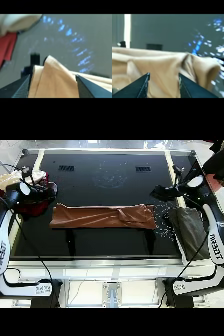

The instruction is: Fold the shirts.

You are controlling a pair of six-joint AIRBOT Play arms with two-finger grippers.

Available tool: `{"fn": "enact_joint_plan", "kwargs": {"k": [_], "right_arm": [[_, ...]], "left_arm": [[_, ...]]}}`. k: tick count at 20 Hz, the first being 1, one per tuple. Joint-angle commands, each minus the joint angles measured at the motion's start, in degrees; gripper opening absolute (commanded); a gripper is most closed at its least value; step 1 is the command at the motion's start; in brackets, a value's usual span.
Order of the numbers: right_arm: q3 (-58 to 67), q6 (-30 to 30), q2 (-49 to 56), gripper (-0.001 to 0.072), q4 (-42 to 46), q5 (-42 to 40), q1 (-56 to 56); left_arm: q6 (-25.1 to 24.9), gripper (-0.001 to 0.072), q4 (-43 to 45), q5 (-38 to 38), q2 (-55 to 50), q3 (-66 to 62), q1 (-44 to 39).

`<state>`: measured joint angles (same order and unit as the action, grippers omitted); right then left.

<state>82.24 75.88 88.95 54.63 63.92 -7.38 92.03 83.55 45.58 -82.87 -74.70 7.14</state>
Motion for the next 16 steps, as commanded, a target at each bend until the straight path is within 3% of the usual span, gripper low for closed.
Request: {"fn": "enact_joint_plan", "kwargs": {"k": [1,3,5,7,8,9,16], "right_arm": [[2.29,4.28,-0.98,0.0417,7.13,12.55,-3.85],[1.31,4.52,0.50,0.0429,5.18,16.46,-7.23],[0.81,4.39,3.26,0.0460,0.24,18.67,-10.58],[0.81,3.96,6.88,0.0629,-3.08,20.55,-12.90],[0.81,3.30,8.79,0.0643,-3.28,20.90,-13.35],[0.81,1.88,10.45,0.0642,-3.28,20.94,-13.51],[0.81,-2.58,20.17,0.0642,-10.14,19.71,-12.44]], "left_arm": [[-5.16,0.0639,-0.44,-1.11,6.16,-0.07,-2.91],[-10.14,0.0640,-0.39,-1.55,7.61,-0.07,-7.37],[-10.34,0.0639,1.53,-1.51,6.93,-0.13,-12.41],[-9.70,0.0618,3.39,-1.44,4.70,-0.26,-17.14],[-9.55,0.0550,3.43,-0.92,3.02,-0.83,-19.12],[-9.55,0.0538,3.45,-0.63,1.44,-1.49,-20.65],[-8.46,0.0539,3.41,-0.44,-1.84,-2.43,-24.13]]}}
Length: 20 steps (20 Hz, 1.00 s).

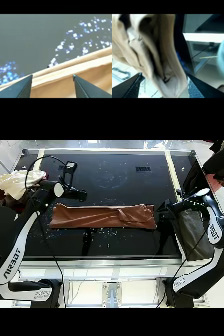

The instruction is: Fold the shirts.

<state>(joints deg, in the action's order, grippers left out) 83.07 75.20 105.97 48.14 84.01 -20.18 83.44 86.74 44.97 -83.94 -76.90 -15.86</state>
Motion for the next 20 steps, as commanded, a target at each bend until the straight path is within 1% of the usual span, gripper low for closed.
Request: {"fn": "enact_joint_plan", "kwargs": {"k": [1,6,11,12,14,15,16,17,19,20], "right_arm": [[-0.02,-2.21,3.32,0.0642,-3.39,-1.75,1.27],[-0.02,-2.78,3.32,0.0637,-3.13,-7.56,6.32],[-0.02,-2.78,3.32,0.0617,-3.85,-7.78,10.75],[-0.02,-2.80,3.32,0.0507,-4.92,-7.74,11.52],[0.09,-3.04,3.17,0.0033,-9.73,-6.75,12.72],[0.15,-4.39,2.73,0.0012,-13.00,-5.05,13.09],[0.15,-6.10,1.88,0.0012,-16.26,-2.89,13.31],[0.15,-6.19,0.72,0.0012,-17.90,-1.20,13.40],[0.15,-5.81,-2.95,0.0012,-18.32,1.25,13.40],[0.15,-5.49,-5.31,0.0011,-18.10,2.03,13.38]], "left_arm": [[0.13,0.0539,0.20,0.24,-0.76,-0.22,-1.14],[0.13,0.0539,-0.02,0.26,-0.76,-0.22,-1.29],[0.11,0.0539,-0.22,0.66,-0.90,-0.22,-1.31],[0.11,0.0539,-0.22,0.96,-1.01,-0.20,-1.31],[0.11,0.0538,-0.46,2.54,-1.53,-0.20,-1.31],[0.09,0.0536,-0.81,3.91,-1.84,-0.17,-1.31],[0.07,0.0505,-1.92,5.64,-2.29,-0.17,-1.31],[-0.46,0.0395,-3.74,7.34,-2.95,-0.15,-1.31],[-4.98,0.0019,-10.01,10.75,-5.07,-0.13,-1.86],[-8.31,0.0014,-13.75,12.20,-6.54,-0.13,-2.60]]}}
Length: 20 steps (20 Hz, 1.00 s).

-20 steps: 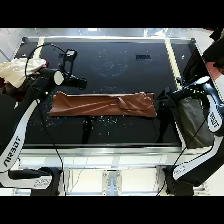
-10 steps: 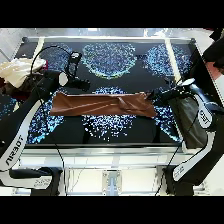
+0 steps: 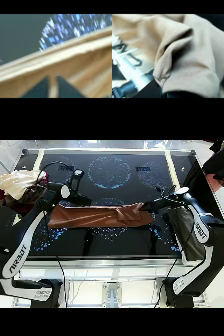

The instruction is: Fold the shirts.

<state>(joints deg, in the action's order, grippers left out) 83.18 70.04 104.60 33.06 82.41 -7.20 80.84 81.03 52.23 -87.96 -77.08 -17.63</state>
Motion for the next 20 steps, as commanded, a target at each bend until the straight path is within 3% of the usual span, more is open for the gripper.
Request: {"fn": "enact_joint_plan", "kwargs": {"k": [1,5,11,17,20], "right_arm": [[0.04,0.37,-6.21,0.0012,-3.02,4.22,0.39],[0.04,4.11,-16.06,0.0011,-2.34,5.14,0.46],[3.80,10.27,-21.99,0.0010,2.40,8.22,0.46],[15.85,17.97,-21.40,0.0009,9.75,7.23,6.49],[17.05,20.83,-19.19,0.0009,11.80,0.61,15.17]], "left_arm": [[-8.55,0.0014,-11.76,5.77,-4.15,0.04,-1.95],[-12.81,0.0014,-19.89,5.51,-10.21,0.02,-8.55],[-12.72,0.0014,-19.91,-3.34,-10.19,-1.90,-13.68],[-12.74,0.0014,-19.56,-0.44,6.64,-3.28,-0.48],[-12.74,0.0014,-19.58,1.55,15.58,-3.28,8.52]]}}
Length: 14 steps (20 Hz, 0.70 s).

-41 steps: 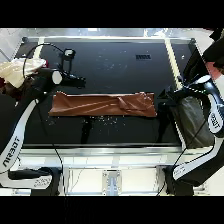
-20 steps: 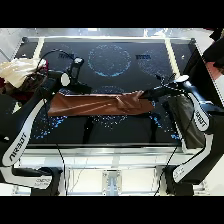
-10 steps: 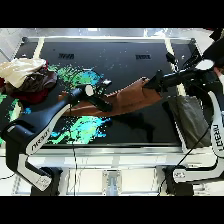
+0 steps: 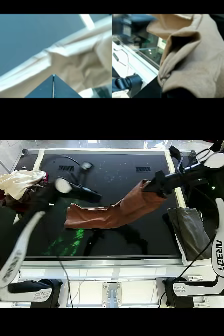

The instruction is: Fold the shirts.

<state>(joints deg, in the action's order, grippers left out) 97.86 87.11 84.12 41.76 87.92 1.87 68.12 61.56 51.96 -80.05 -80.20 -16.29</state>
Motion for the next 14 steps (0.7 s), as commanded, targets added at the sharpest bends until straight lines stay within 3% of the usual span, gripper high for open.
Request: {"fn": "enact_joint_plan", "kwargs": {"k": [1,7,8,9,10,11,14], "right_arm": [[2.36,4.04,2.75,0.0008,3.17,-8.66,9.77],[2.38,5.49,14.27,0.0011,0.31,-39.56,32.28],[2.38,5.46,15.67,0.0045,0.13,-45.46,35.08],[2.43,5.46,16.37,0.0262,-0.37,-49.57,37.00],[2.45,5.46,16.41,0.0554,-0.79,-51.87,38.38],[2.89,5.42,16.31,0.0632,-0.79,-51.60,38.84],[6.91,5.40,16.31,0.0631,3.74,-43.52,36.30]], "left_arm": [[-0.02,0.0014,-0.11,3.04,9.90,-0.15,9.62],[-0.02,0.0014,-0.09,16.46,15.93,-0.13,19.67],[-0.02,0.0014,-0.09,17.55,15.93,-0.13,20.41],[-0.02,0.0014,-0.09,18.10,15.93,-0.13,20.94],[-0.04,0.0014,-0.04,18.25,15.93,-0.13,21.31],[-0.04,0.0014,-0.04,18.23,15.93,-0.13,21.55],[-0.04,0.0014,0.35,18.21,15.93,-0.13,21.51]]}}
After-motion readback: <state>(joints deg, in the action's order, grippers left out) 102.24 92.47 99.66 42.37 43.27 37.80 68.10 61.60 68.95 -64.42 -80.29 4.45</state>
